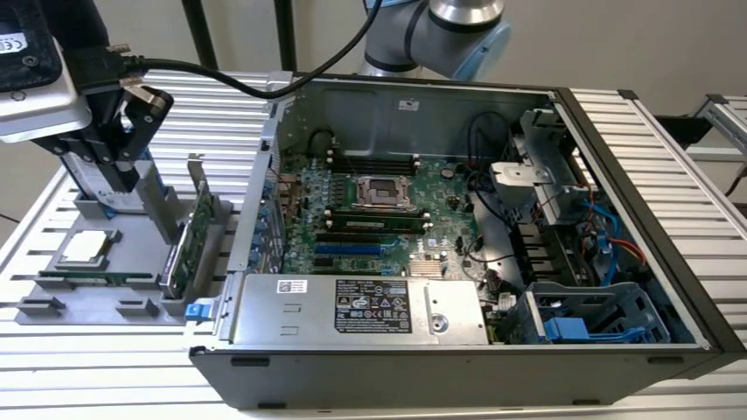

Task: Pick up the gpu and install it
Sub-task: 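Pick up the gpu and move the gpu toward the slot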

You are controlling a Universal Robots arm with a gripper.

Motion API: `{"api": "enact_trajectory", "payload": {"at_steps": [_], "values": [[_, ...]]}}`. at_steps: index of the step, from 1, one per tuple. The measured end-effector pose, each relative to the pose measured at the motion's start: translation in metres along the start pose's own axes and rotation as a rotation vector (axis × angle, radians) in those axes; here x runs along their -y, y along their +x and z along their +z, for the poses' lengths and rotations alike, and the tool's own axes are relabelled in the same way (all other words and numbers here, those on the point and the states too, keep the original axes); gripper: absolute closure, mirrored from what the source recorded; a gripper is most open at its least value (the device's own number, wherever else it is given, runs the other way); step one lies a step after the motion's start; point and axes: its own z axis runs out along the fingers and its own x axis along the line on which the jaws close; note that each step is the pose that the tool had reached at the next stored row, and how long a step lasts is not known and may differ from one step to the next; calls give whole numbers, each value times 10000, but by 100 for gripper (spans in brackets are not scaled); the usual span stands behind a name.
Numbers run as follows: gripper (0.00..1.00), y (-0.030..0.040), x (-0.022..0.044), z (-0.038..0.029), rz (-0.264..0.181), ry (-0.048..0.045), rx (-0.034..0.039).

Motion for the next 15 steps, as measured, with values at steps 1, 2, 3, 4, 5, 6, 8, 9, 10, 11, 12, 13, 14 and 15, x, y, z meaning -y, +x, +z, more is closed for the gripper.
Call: {"api": "enact_trajectory", "payload": {"at_steps": [1, 2, 3, 4, 5, 6, 8, 9, 10, 11, 12, 13, 14, 15], "values": [[100, 0, 0, 0, 0, 0, 0], [100, -1, 0, 0, 0, 0, 1], [100, -1, 0, 0, 0, 0, 0], [100, -1, 0, 0, 0, 0, 0], [100, -1, 0, 0, 0, 0, 0], [100, -2, 0, 0, 0, 0, 0], [100, -2, 0, 0, 0, 0, 0], [100, -2, 0, 0, 0, 0, 0], [0, -3, 0, 0, 0, 0, 0], [0, -3, 0, 0, 0, 0, 0], [0, -3, 0, 0, 0, 0, 0], [0, -3, 0, 0, 0, 0, 0], [0, -4, 0, 0, 0, 0, 0], [0, -4, 0, 0, 0, 0, 0]]}}
